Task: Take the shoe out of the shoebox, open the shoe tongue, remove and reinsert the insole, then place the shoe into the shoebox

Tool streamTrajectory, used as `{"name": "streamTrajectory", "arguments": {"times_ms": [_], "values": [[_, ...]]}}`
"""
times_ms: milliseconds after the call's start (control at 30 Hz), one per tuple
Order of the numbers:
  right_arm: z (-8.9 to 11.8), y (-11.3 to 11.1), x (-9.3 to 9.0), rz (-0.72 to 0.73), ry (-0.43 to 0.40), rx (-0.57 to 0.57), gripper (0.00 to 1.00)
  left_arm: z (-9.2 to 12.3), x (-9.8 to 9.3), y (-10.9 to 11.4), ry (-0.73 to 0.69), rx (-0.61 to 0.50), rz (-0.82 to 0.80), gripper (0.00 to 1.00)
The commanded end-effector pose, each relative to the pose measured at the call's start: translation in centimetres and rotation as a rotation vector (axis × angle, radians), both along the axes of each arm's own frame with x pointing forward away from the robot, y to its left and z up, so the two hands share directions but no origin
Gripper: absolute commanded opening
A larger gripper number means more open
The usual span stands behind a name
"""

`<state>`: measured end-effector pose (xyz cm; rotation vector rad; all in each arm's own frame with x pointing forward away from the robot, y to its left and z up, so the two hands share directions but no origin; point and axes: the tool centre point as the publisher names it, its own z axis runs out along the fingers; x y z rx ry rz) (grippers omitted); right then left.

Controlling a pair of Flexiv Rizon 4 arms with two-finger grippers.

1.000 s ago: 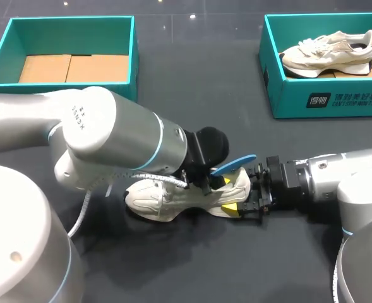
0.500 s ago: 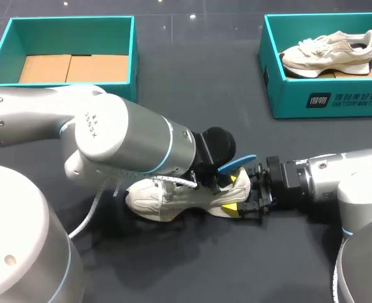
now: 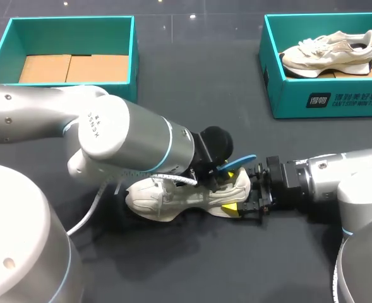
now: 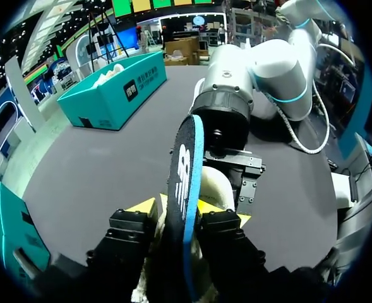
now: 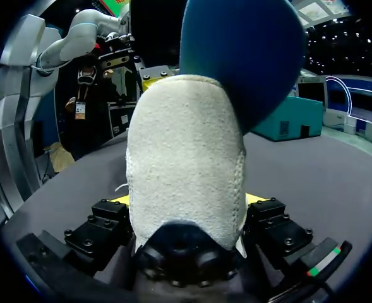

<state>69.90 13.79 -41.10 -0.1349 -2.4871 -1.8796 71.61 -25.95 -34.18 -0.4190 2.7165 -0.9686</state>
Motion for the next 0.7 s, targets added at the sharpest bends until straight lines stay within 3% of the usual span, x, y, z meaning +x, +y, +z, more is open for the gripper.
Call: {"name": "streamTrajectory", "arguments": {"times_ms": [33,67,367,700], "values": [[-0.1,0.1,-0.2,0.000,0.001,-0.005,0.00,-0.5,0.2,0.2,0.017,-0.018,-0.025,0.11],[-0.1,0.1,-0.2,0.000,0.001,-0.005,0.00,-0.5,0.2,0.2,0.020,-0.023,-0.032,0.00],[-0.1,0.1,-0.2,0.000,0.001,-0.005,0.00,0.6,0.3,0.2,0.043,-0.051,-0.051,0.00],[-0.1,0.1,-0.2,0.000,0.001,-0.005,0.00,3.5,0.7,-1.1,0.116,-0.058,-0.063,0.00]]}}
